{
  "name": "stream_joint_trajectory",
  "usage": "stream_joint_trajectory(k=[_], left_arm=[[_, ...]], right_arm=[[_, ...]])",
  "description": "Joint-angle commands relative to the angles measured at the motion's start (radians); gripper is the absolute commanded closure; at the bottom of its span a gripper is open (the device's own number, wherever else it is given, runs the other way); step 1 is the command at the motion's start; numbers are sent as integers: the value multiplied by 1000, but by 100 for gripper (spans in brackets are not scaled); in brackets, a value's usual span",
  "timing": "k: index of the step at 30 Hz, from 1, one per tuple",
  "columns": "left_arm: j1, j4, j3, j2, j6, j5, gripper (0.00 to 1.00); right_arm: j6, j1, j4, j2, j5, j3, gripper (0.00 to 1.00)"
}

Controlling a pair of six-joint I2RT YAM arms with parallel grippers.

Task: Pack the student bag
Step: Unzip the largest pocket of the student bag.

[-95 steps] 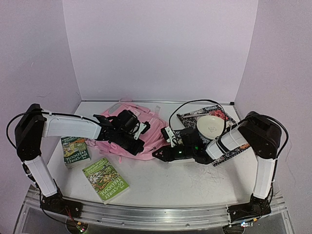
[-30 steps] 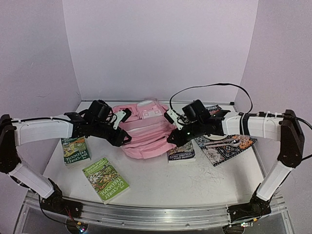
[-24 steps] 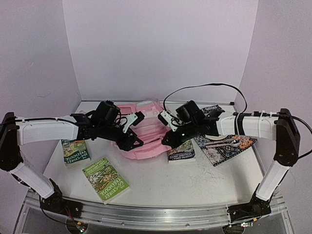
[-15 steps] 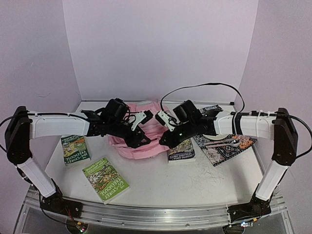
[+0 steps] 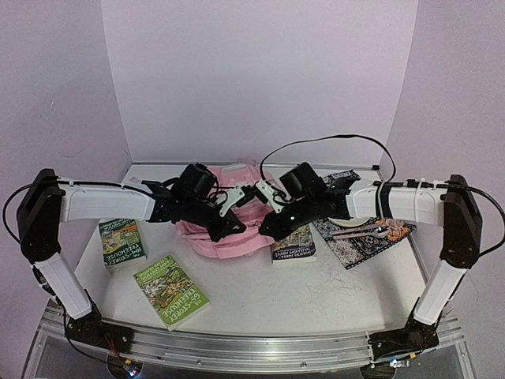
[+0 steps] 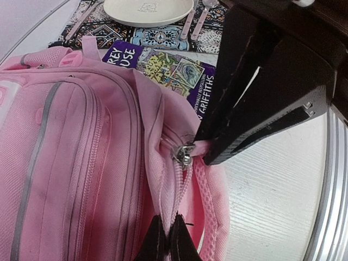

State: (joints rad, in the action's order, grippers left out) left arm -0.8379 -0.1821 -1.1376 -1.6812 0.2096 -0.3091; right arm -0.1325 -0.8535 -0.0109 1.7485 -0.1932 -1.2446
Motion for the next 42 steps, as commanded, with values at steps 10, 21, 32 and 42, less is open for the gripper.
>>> stream_joint_trajectory(k=[10,21,32,42], left_arm=[[17,-63,233,379,-1,103,100],[17,-101,361,619,-21,105,100],[19,-138,411,792,-42,67,100],[20,-150,380,780,-113,90,100]], right_arm=[[73,133,42,-118,75,52,100],[123,225,75,7,80,-40,100],[110,282,87,207,86,-193,100],[86,286,88,243,-31,-286,100]])
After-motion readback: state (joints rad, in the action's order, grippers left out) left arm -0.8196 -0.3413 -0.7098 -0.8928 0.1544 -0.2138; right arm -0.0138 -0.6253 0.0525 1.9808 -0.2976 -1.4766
